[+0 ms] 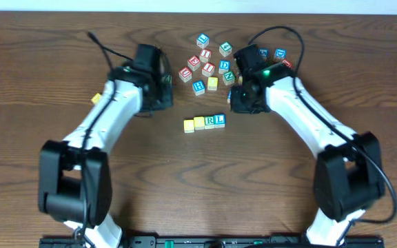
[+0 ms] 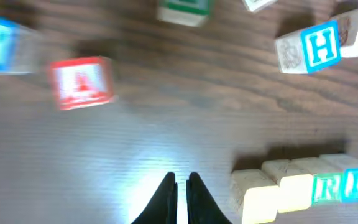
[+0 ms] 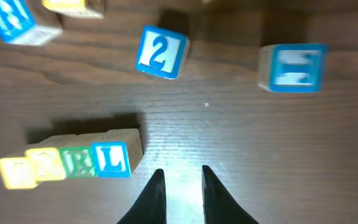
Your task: Spell out CORL
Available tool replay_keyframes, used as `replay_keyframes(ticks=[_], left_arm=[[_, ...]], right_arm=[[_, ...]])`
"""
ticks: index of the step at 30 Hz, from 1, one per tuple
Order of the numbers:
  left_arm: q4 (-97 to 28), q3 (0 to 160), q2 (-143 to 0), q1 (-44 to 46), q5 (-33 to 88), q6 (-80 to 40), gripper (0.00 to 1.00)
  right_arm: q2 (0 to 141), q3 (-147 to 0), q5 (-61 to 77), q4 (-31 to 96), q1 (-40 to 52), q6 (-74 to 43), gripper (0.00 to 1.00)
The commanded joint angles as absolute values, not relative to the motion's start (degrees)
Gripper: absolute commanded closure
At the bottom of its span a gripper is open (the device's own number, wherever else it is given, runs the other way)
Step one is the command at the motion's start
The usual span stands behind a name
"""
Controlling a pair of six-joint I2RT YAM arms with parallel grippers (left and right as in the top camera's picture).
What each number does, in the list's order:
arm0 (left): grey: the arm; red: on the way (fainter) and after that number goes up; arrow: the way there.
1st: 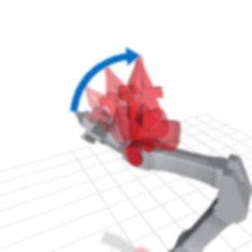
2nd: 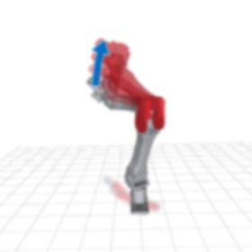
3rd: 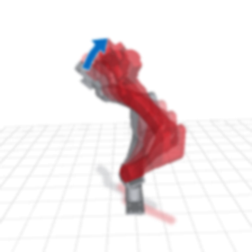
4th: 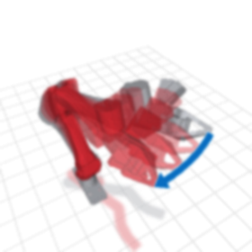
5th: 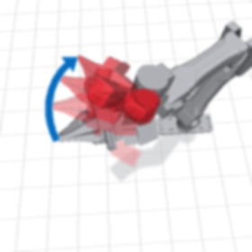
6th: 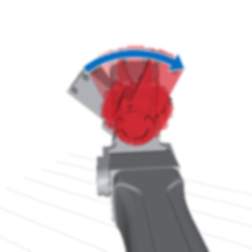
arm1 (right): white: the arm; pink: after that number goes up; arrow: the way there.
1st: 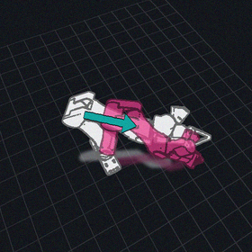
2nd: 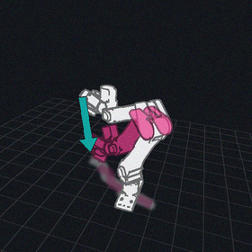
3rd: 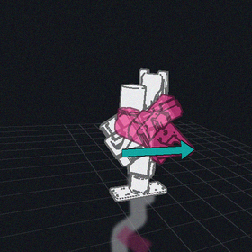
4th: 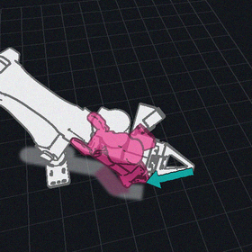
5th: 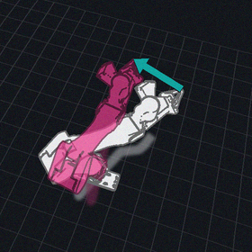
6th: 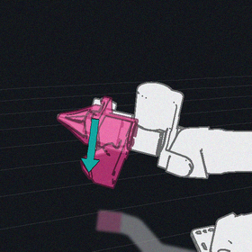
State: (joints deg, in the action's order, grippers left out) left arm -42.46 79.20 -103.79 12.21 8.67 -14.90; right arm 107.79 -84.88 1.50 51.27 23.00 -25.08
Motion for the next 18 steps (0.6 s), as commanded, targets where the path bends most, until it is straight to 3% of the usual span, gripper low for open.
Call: replay_keyframes(ticks=[1,2,3,4,6,8,9,18], left_arm=[[-48.4,87.5,-97.8,6.3,7.9,-12.0,0.87],[-50.0,90.2,-95.1,3.1,7.9,-12.0,0.71],[-50.0,90.9,-93.5,1.7,7.9,-12.0,0.65],[-49.6,91.0,-91.1,-0.2,7.9,-12.1,0.48],[-49.5,91.0,-87.7,-3.1,7.9,-12.0,0.38],[-49.8,91.0,-85.7,-5.2,7.9,-12.0,0.1],[-50.4,91.0,-84.8,-6.5,7.9,-12.0,0.01],[-52.5,91.0,-84.2,-9.4,7.9,-12.3,0.0]], right_arm=[[99.8,-84.8,-1.7,51.7,21.1,-22.7,0.8],[96.1,-84.8,-3.0,51.6,20.3,-22.0,0.62],[94.0,-84.8,-4.2,51.7,19.9,-22.0,0.53],[91.1,-84.8,-5.5,51.7,19.2,-22.0,0.45],[86.9,-84.8,-7.5,52.2,18.2,-22.0,0.24],[82.6,-84.8,-9.7,53.0,17.3,-22.0,0.01],[80.7,-84.7,-10.7,53.5,16.9,-22.0,0.01],[73.8,-84.7,-10.8,57.3,16.6,-22.0,0.01]])
